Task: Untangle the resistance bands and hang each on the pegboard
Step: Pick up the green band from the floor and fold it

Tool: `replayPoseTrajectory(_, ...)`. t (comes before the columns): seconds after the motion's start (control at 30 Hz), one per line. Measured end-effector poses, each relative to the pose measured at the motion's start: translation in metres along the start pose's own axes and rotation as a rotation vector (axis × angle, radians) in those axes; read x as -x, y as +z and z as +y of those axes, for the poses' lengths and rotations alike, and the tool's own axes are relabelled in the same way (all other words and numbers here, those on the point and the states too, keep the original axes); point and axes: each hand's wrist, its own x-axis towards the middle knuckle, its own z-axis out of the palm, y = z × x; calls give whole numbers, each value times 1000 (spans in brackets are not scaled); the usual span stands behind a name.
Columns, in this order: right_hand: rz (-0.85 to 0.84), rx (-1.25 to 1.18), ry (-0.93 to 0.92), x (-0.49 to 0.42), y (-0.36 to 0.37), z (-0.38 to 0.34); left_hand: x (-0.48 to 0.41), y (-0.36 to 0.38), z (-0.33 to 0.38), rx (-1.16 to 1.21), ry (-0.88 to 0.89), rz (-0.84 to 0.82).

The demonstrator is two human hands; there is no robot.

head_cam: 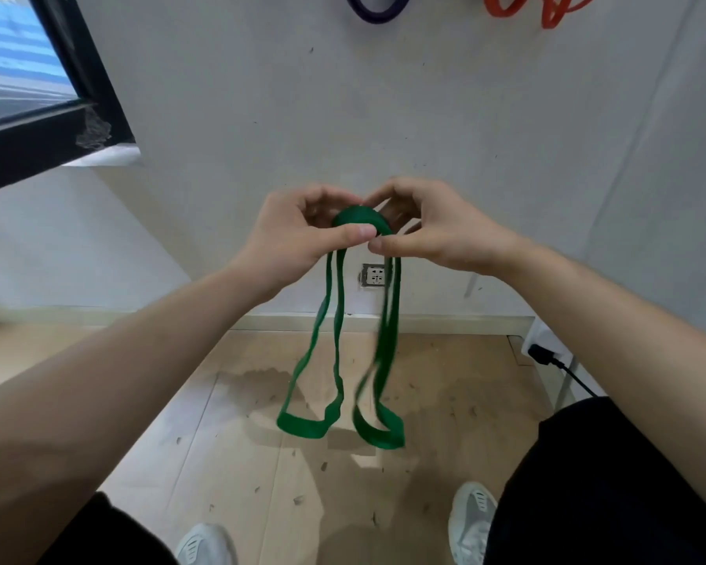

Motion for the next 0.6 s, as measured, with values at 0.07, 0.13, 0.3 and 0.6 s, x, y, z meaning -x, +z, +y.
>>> replayPoseTrajectory(0.07,-9,88,-31,1,0,-1,0,-4,0,-49,6,2)
replayPoseTrajectory(0.13,-19,103,-44,0,3,0,1,-9,-2,-59,-8,-2)
replayPoseTrajectory(0.3,-26,2,-86,0,10,-3,6,-16,-3,-28,-6,-16)
replayPoseTrajectory(0.6,32,-192,-127,-1,6,-5,15,-4,-22,-58,-17,-135)
